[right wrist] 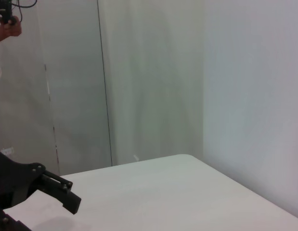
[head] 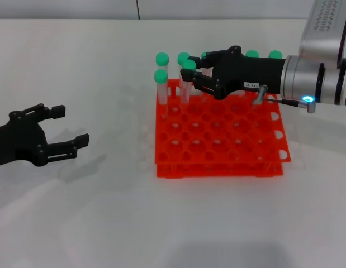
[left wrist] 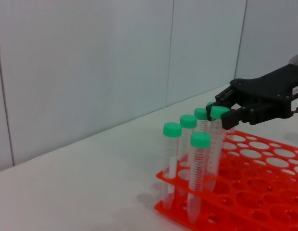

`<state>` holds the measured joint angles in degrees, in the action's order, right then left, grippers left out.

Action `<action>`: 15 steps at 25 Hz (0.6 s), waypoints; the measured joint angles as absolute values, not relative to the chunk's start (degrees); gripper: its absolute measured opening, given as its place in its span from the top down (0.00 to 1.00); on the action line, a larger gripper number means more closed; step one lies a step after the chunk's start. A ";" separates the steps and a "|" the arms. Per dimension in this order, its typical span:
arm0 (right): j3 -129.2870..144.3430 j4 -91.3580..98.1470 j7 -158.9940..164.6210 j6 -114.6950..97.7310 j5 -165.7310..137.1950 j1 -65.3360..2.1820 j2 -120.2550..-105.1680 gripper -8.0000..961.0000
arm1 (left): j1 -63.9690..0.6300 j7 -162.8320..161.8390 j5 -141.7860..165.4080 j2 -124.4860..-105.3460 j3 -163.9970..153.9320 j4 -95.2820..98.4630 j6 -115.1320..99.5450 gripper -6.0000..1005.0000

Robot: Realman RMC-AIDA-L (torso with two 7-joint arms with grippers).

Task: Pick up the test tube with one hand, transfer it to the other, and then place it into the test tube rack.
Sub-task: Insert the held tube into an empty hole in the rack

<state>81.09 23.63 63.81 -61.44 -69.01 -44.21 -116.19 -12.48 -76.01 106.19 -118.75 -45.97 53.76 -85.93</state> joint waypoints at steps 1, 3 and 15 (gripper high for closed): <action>81.11 23.56 63.67 -61.44 -68.97 -44.21 -116.19 0.69 | -12.65 -76.05 106.37 -118.75 -45.97 53.68 -85.79 0.12; 81.12 23.30 63.61 -61.41 -68.96 -44.23 -116.19 0.69 | -13.19 -76.13 106.88 -118.73 -45.97 53.13 -85.70 0.12; 81.74 23.02 63.49 -61.30 -68.90 -44.62 -116.19 0.69 | -14.16 -76.21 107.42 -118.56 -45.97 52.29 -85.26 0.12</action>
<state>81.74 23.02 63.49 -61.30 -68.90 -44.62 -116.19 -14.16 -76.21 107.42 -118.56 -45.97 52.29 -85.26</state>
